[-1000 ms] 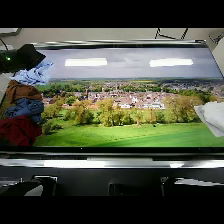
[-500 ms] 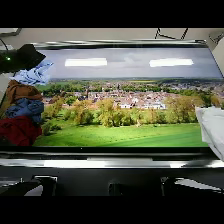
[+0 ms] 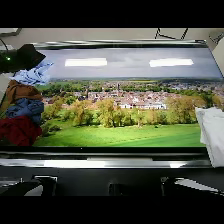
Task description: Fold the clothes and pants, and hang the long-sleeved shirts on hangers.
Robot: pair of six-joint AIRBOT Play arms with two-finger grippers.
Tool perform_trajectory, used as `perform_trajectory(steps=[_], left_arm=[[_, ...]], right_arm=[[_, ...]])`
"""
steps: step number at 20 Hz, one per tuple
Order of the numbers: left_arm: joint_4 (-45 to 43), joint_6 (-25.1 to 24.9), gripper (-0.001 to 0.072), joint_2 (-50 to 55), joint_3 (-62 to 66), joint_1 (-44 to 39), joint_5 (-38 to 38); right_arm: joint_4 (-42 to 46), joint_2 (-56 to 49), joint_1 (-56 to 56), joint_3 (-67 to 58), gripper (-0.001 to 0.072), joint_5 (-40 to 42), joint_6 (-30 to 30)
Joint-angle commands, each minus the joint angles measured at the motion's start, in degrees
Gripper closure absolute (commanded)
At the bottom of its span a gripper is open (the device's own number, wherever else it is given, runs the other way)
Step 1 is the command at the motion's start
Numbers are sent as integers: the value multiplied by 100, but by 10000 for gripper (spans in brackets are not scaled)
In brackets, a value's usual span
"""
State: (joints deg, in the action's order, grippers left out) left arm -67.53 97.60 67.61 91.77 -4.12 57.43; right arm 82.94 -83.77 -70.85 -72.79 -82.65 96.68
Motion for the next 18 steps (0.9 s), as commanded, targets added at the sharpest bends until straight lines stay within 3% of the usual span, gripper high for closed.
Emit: perform_trajectory(steps=[1, 4, 6, 8, 10, 11, 13, 15, 18], left_arm=[[2, -2, 686, -4, 0, -2, -151], [-7, -271, 687, -2, 11, -74, -688], [-420, -455, 689, 94, 35, -199, -1069], [-1849, 35, 689, 417, 105, -328, -680], [-2728, 341, 685, 839, 103, -343, 238], [-2758, 339, 616, 1071, 101, -313, 793], [-2544, 337, -13, 1530, 94, -304, 2140], [-1897, -205, -12, 1757, -221, -313, 2892], [-1738, -63, -12, 1309, -1073, -396, 1908]], right_arm=[[-9, 79, 0, -1108, 5, -595, -9], [-1292, 81, 103, -2968, 5, 151, -426], [-1663, 157, 634, -3932, 6, 839, -704], [-1674, 306, 1589, -4199, 47, 1115, -848], [-1497, 267, 2728, -4105, 48, 470, -748], [-1283, 186, 3314, -3888, 41, 39, -621], [-1104, -9, 4181, -3311, 40, -774, -457], [-1169, -192, 4839, -2608, 41, -1539, -586], [-1108, -195, 5324, -1926, 41, -1606, -575]])
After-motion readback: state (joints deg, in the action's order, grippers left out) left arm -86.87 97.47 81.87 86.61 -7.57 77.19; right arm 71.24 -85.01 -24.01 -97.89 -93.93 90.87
